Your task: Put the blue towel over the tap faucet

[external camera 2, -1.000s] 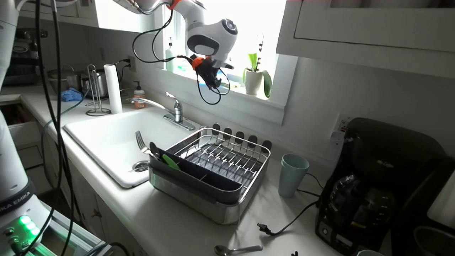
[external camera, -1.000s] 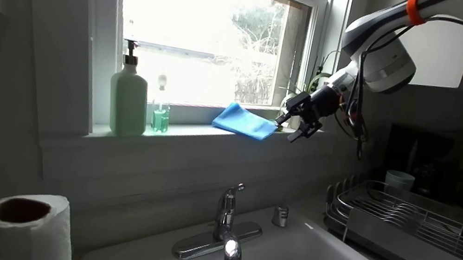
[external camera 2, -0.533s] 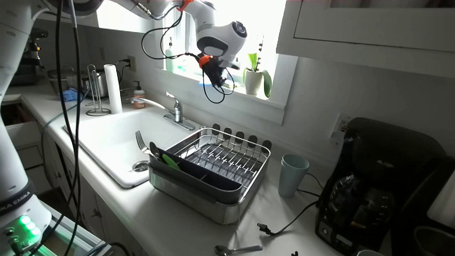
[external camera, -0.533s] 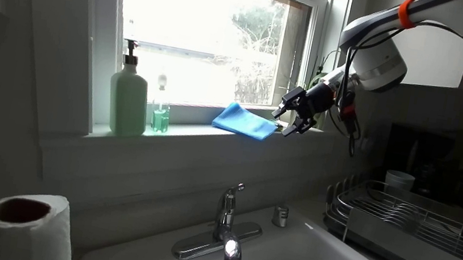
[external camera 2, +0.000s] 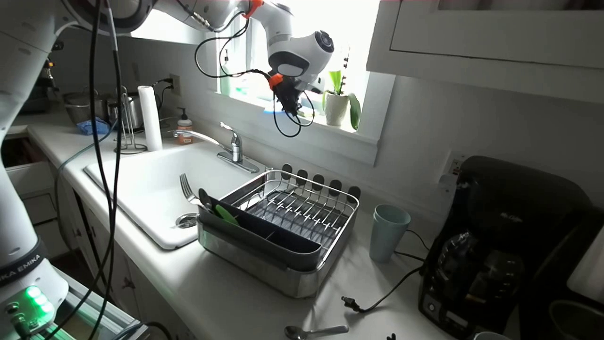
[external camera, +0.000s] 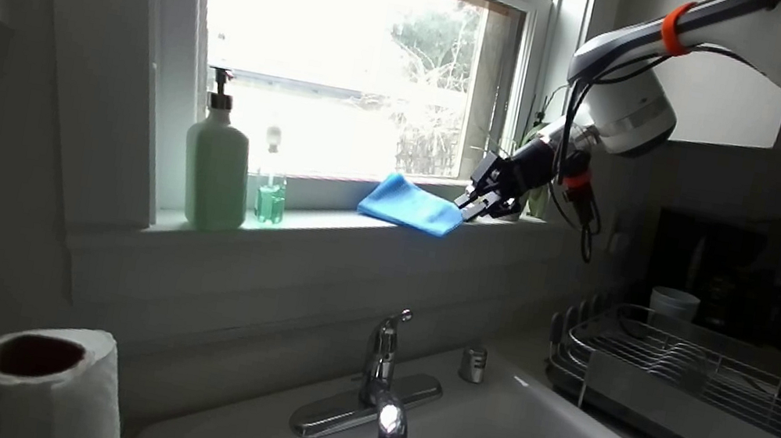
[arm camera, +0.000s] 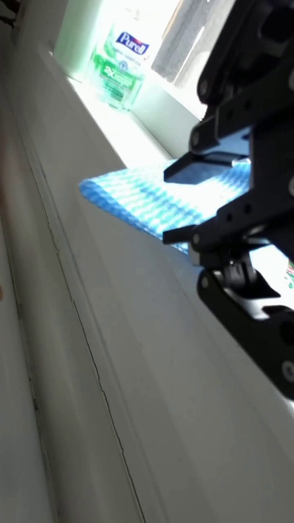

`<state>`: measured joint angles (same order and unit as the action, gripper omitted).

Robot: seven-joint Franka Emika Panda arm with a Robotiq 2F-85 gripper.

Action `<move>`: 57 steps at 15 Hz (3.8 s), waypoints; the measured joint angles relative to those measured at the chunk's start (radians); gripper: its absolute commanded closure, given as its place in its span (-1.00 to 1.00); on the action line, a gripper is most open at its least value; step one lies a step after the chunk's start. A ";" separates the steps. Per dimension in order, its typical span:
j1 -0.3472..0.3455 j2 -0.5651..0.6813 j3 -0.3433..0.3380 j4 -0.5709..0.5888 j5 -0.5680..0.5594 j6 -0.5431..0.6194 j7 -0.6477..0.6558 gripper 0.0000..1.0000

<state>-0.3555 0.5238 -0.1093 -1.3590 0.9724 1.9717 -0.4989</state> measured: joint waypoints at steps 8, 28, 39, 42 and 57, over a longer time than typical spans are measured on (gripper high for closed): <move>-0.016 0.021 0.009 0.040 -0.001 -0.024 0.019 -0.42; -0.022 0.071 0.010 0.086 -0.003 -0.056 0.021 0.62; -0.023 0.072 0.010 0.103 -0.004 -0.056 0.021 0.89; -0.023 0.072 0.010 0.111 -0.004 -0.056 0.021 0.39; -0.022 0.072 0.010 0.118 -0.005 -0.056 0.021 0.15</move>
<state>-0.3776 0.5955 -0.0996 -1.2411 0.9677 1.9158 -0.4783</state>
